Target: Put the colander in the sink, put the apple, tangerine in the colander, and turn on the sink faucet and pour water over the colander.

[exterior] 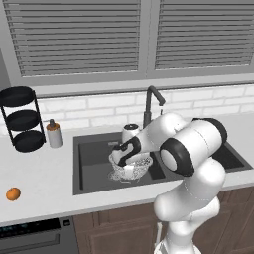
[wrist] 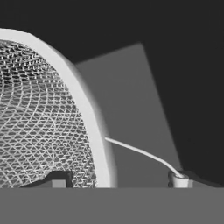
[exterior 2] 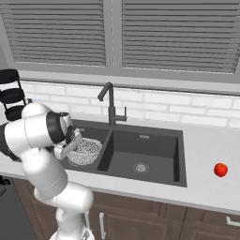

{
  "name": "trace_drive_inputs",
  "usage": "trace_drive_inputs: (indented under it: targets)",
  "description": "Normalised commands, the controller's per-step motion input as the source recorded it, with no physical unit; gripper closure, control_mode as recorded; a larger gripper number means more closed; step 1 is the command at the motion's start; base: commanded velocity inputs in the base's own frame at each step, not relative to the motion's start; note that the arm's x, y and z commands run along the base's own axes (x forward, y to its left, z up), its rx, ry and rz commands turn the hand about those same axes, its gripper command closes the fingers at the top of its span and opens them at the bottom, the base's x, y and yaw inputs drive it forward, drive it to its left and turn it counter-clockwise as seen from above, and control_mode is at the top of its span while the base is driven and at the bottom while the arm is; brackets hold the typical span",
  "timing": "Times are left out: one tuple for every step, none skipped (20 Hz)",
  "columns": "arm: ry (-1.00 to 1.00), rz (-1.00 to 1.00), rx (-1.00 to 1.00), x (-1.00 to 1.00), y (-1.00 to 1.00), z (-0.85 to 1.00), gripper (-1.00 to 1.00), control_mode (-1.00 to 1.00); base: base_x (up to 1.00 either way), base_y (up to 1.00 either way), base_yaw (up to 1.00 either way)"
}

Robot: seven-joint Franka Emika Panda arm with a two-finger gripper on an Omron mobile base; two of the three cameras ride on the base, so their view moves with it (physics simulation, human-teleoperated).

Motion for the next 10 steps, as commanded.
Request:
trace_drive_inputs:
  targets:
    - [-0.13, 0.00, 0.00, 0.15, 0.00, -0.12, 1.00, -1.00, 0.00, 0.00, 0.00]
    - [-0.12, 0.00, 0.00, 0.18, 0.00, -0.14, 1.00, -1.00, 0.00, 0.00, 0.00]
    - [-0.09, 0.00, 0.00, 0.19, 0.00, -0.18, 1.00, -1.00, 0.00, 0.00, 0.00]
    - [-0.06, 0.00, 0.00, 0.21, 0.00, -0.20, 1.00, -1.00, 0.00, 0.00, 0.00]
    - [-0.06, 0.00, 0.00, 0.21, 0.00, -0.19, 1.00, -1.00, 0.00, 0.00, 0.00]
    - [-0.06, 0.00, 0.00, 0.23, 0.00, -0.16, 1.00, -1.00, 0.00, 0.00, 0.00]
    - [-0.04, 0.00, 0.00, 0.34, -0.01, -0.10, 1.00, -1.00, 0.00, 0.00, 0.00]
    - [-0.05, 0.00, 0.00, 0.37, -0.04, -0.07, 1.00, -1.00, 0.00, 0.00, 0.00]
    - [-0.02, 0.00, 0.00, 0.38, -0.01, -0.09, 1.00, -1.00, 0.00, 0.00, 0.00]
    - [0.00, 0.00, 0.00, 0.38, 0.00, -0.11, 1.00, -1.00, 0.00, 0.00, 0.00]
